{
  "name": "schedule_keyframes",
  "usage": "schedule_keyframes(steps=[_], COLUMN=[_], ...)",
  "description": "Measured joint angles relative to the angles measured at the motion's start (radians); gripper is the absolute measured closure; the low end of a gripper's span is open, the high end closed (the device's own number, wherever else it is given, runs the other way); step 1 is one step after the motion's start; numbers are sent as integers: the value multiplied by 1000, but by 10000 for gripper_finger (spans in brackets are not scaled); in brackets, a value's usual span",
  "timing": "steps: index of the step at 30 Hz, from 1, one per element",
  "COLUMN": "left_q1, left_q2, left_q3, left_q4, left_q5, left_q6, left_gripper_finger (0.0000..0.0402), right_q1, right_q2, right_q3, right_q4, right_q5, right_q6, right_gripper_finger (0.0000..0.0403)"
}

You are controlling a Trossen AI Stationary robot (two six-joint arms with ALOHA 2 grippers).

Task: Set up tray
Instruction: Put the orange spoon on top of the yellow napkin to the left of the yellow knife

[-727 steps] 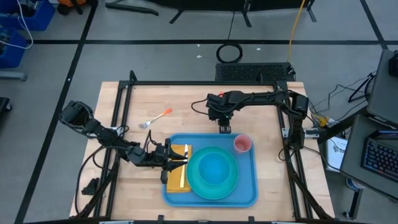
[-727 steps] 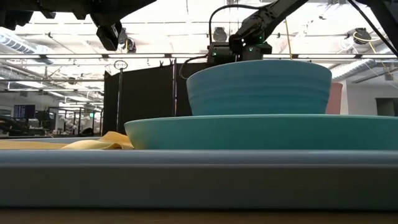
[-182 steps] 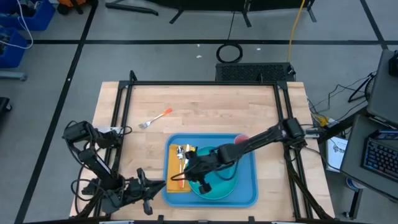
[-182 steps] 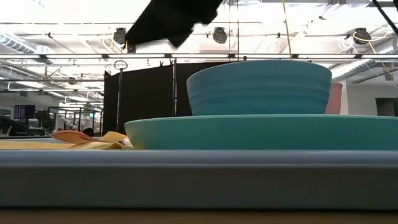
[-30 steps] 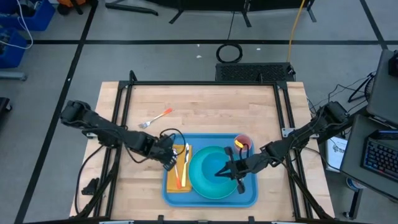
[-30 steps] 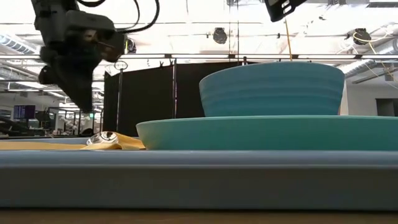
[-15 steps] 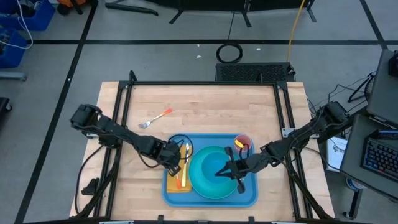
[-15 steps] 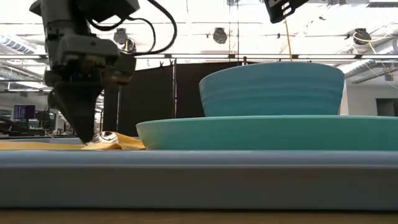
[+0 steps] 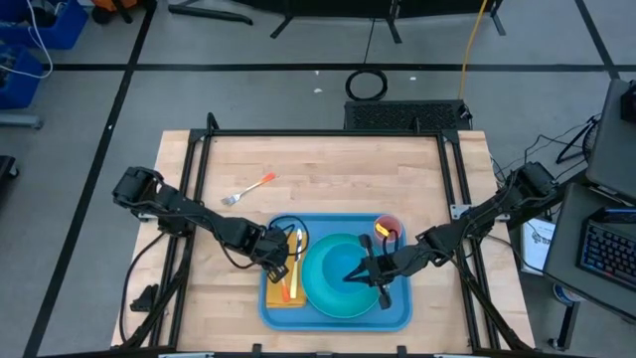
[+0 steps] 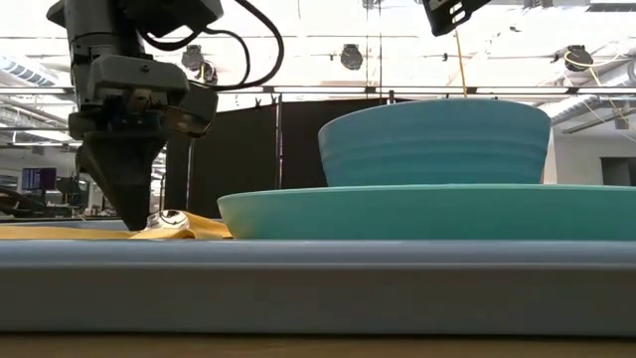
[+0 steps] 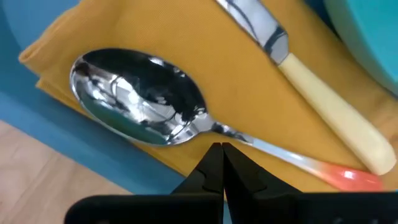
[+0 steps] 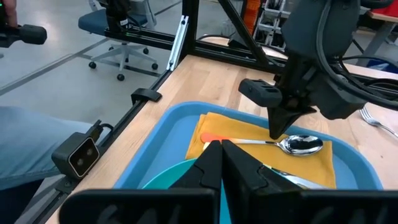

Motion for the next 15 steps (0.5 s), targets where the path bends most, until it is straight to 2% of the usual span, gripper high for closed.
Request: schedule_keyframes(steps=[8,15], left_q1=[0,9], left_q2=[3,67], left_q3=[0,5], left_q4=[0,25], left_q5=[5,41], left_q6=[2,6], left_gripper_finger=[401,401], right_q1=[0,0], right_q2=[0,0], right_q3=[0,0], right_q4=[1,2], right_q5=[0,0], right_q6=[0,0], right_gripper_finger=[403,403])
